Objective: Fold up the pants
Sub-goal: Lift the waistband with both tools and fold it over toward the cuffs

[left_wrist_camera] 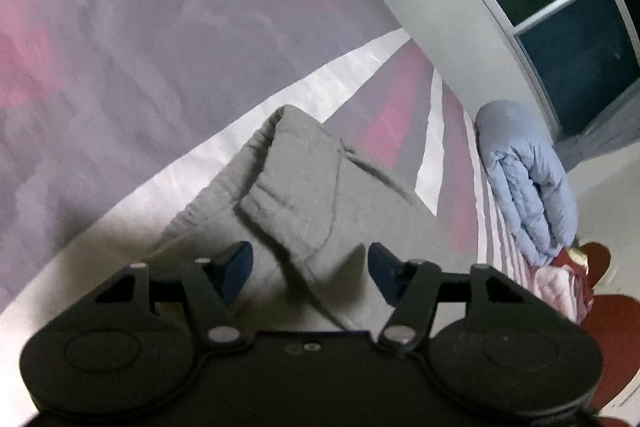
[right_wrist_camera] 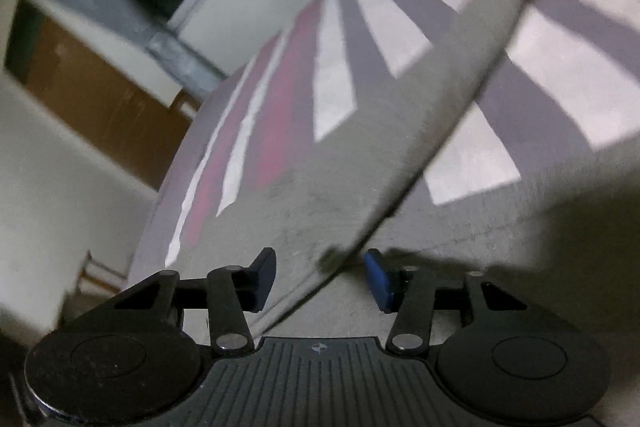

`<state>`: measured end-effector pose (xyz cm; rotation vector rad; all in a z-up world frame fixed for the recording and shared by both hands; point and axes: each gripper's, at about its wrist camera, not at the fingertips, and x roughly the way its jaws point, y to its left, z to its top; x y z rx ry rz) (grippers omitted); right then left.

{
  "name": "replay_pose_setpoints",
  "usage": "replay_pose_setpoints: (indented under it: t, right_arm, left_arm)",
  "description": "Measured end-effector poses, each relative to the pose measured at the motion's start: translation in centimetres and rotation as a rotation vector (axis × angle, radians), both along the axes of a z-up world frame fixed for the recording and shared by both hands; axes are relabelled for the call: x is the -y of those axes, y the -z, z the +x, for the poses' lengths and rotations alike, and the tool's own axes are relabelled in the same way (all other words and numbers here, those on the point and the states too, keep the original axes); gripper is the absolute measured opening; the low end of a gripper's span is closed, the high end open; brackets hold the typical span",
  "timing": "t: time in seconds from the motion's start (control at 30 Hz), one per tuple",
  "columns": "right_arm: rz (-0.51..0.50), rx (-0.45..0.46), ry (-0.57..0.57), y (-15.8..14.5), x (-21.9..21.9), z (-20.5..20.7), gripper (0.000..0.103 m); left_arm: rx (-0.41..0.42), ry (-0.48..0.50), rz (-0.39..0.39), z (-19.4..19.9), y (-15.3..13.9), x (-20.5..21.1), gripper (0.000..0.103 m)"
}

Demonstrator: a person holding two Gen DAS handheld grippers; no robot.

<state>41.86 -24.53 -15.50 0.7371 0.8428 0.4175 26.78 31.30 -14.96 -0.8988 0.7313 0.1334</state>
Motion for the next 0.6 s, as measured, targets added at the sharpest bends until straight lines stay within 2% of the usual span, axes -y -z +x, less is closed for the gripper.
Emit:
replay_pose_setpoints:
  t: [0.1,0.27,0.33,0.37,0.4,0.47,0.6]
  right_arm:
    - [0.053,-0.045,0.019,1.2,0.6,1.3,0.051]
    - [0.122,-0.067,0.039,1.7,1.7,2.9,0.049]
    - [0.137,-0.071,0.025,1.8,2.0,3.0,0.028]
    - [0.137,-0.07,0.02,1.9,2.2,3.1,0.012]
    - [0.13,-0.063,0.026,2.0,2.4,2.9,0.006]
    - [0.132,-0.028,0.018,1.6,2.9,2.0,0.006]
    - [0.11,0.056,-0.008,-1.0,3.9,-0.8,0.006]
  left_arm:
    - [0.015,-0.018,-0.048,0.5,0.6,-0.5,0.054]
    - [0.035,-0.016,-0.054,1.1,0.8,-0.8,0.052]
    - [0.042,-0.006,-0.072,1.6,0.9,-0.8,0.042]
    - [0.041,-0.001,-0.076,1.8,0.9,-0.9,0.03]
    - [0.038,0.011,-0.073,2.0,1.0,-0.9,0.022]
    - [0.041,0.039,-0.064,2.3,0.7,-1.2,0.02]
    - [0.081,0.104,-0.074,2.4,-0.9,-2.4,0.019]
